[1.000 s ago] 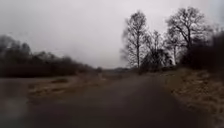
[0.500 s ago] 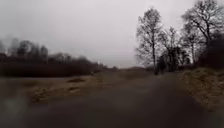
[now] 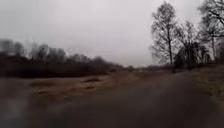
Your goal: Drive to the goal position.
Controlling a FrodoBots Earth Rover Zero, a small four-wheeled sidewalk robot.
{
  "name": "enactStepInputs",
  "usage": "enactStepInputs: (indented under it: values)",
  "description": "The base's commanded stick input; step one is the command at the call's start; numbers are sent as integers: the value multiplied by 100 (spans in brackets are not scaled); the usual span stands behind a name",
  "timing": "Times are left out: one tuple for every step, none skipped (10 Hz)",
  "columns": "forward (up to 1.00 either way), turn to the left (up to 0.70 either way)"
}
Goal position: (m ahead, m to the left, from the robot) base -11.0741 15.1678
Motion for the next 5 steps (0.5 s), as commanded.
enactStepInputs:
  values:
    - [0, 70]
    - [0, 70]
    - [0, 70]
    - [0, 70]
    - [0, 70]
